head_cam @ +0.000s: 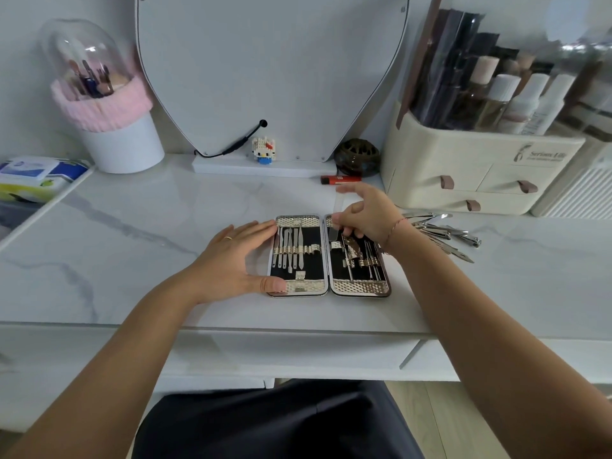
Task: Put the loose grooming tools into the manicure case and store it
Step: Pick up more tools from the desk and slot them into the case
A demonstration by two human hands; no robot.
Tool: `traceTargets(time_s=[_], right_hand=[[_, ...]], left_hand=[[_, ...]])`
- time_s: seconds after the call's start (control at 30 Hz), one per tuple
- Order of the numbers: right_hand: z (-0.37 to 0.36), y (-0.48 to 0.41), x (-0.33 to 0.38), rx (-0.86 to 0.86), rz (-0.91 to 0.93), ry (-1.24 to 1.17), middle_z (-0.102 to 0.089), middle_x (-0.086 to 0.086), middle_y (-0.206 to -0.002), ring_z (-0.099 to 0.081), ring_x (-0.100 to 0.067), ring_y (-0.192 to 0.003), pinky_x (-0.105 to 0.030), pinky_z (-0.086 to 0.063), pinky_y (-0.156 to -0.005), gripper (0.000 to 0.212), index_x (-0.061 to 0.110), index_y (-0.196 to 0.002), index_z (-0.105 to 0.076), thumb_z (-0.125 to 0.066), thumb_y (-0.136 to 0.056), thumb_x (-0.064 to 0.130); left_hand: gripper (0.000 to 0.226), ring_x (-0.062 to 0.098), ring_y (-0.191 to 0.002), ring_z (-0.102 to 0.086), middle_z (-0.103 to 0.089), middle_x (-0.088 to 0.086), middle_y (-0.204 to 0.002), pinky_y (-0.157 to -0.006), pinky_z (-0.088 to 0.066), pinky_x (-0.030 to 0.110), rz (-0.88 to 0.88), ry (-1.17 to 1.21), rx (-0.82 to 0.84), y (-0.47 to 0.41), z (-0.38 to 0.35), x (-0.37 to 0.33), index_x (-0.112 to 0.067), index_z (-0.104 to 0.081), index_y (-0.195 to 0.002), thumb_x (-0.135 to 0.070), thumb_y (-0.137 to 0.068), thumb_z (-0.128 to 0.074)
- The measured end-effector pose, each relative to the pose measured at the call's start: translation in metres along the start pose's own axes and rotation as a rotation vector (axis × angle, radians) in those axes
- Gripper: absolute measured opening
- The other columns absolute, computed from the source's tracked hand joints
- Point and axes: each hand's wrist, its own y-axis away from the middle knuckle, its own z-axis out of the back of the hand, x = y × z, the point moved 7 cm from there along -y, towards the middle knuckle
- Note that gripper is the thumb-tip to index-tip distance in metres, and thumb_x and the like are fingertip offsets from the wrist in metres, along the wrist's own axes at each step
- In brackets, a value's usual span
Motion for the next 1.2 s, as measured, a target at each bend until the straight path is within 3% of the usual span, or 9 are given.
traceTargets(time_s=[0.17, 0.3, 0.37, 0.6, 0.73, 0.87, 1.07, 1.2], right_hand=[[0.005, -0.002, -0.004, 0.030, -0.029, 0.028, -0.069, -0.008, -0.071, -0.056, -0.019, -0.061, -0.020, -0.045, -0.050, 0.043, 0.008, -0.120, -0.051, -0.069, -0.081, 0.008], [0.017, -0.004, -0.006, 0.002, -0.041, 0.013, -0.063, 0.005, -0.046, -0.053, -0.003, -0.041, -0.013, -0.044, -0.044, 0.034, 0.003, -0.115, -0.056, -0.064, -0.083, 0.001], [0.019, -0.005, -0.006, -0.002, -0.046, -0.010, -0.062, 0.005, -0.044, -0.051, -0.001, -0.037, -0.013, -0.043, -0.041, 0.033, 0.002, -0.115, -0.056, -0.063, -0.083, -0.003], [0.012, -0.004, 0.001, 0.087, -0.025, 0.097, -0.066, -0.007, -0.069, -0.051, -0.006, -0.047, -0.014, -0.041, -0.043, 0.027, 0.006, -0.109, -0.060, -0.065, -0.082, 0.002], [0.009, 0.001, -0.002, 0.085, 0.022, 0.243, -0.070, -0.016, -0.079, -0.053, -0.011, -0.057, -0.015, -0.043, -0.052, 0.019, 0.010, -0.102, -0.068, -0.065, -0.083, 0.011], [0.006, 0.009, 0.005, 0.100, 0.090, 0.390, -0.068, 0.000, -0.082, -0.056, -0.006, -0.067, -0.006, -0.043, -0.059, 0.019, 0.013, -0.099, -0.074, -0.060, -0.087, 0.014], [0.004, 0.015, 0.010, 0.077, 0.123, 0.418, -0.058, 0.018, -0.069, -0.052, 0.001, -0.056, -0.001, -0.036, -0.051, 0.020, 0.016, -0.102, -0.073, -0.056, -0.090, 0.016], [0.022, 0.024, 0.006, -0.059, 0.172, 0.306, -0.066, 0.010, -0.083, -0.058, 0.002, -0.071, -0.007, -0.042, -0.071, 0.020, 0.016, -0.105, -0.070, -0.060, -0.088, 0.015]], left_hand=[[0.122, -0.002, -0.141, -0.003, -0.009, -0.021, -0.153, -0.114, 0.004, 0.028, 0.003, -0.002, 0.000, 0.000, 0.000, 0.001, -0.035, -0.012, -0.148, -0.097, -0.046, -0.039], [0.120, -0.002, -0.141, -0.002, -0.008, -0.023, -0.152, -0.113, 0.005, 0.027, 0.003, 0.011, 0.006, 0.000, 0.000, 0.000, -0.038, -0.011, -0.147, -0.096, -0.046, -0.040], [0.121, -0.002, -0.141, -0.002, -0.007, -0.025, -0.151, -0.113, 0.005, 0.026, 0.004, 0.010, 0.004, 0.001, 0.000, -0.001, -0.037, -0.012, -0.147, -0.097, -0.045, -0.039], [0.121, -0.001, -0.141, -0.002, -0.008, -0.022, -0.153, -0.113, 0.005, 0.027, 0.006, 0.007, 0.008, 0.001, 0.000, 0.000, -0.036, -0.011, -0.147, -0.096, -0.046, -0.039], [0.120, -0.001, -0.141, -0.003, -0.009, -0.022, -0.153, -0.112, 0.005, 0.026, 0.005, 0.004, 0.004, 0.000, -0.001, 0.001, -0.037, -0.012, -0.147, -0.096, -0.047, -0.040], [0.120, -0.001, -0.141, -0.003, -0.009, -0.023, -0.152, -0.112, 0.005, 0.025, 0.009, 0.011, -0.001, 0.000, -0.001, 0.002, -0.037, -0.013, -0.147, -0.096, -0.046, -0.041], [0.119, -0.002, -0.141, -0.003, -0.010, -0.021, -0.154, -0.114, 0.004, 0.027, 0.007, 0.008, 0.002, 0.000, -0.001, 0.003, -0.036, -0.013, -0.147, -0.094, -0.048, -0.042], [0.120, -0.003, -0.141, -0.003, -0.010, -0.022, -0.153, -0.113, 0.005, 0.026, 0.011, 0.015, -0.002, 0.000, -0.001, 0.003, -0.036, -0.013, -0.147, -0.095, -0.047, -0.042]])
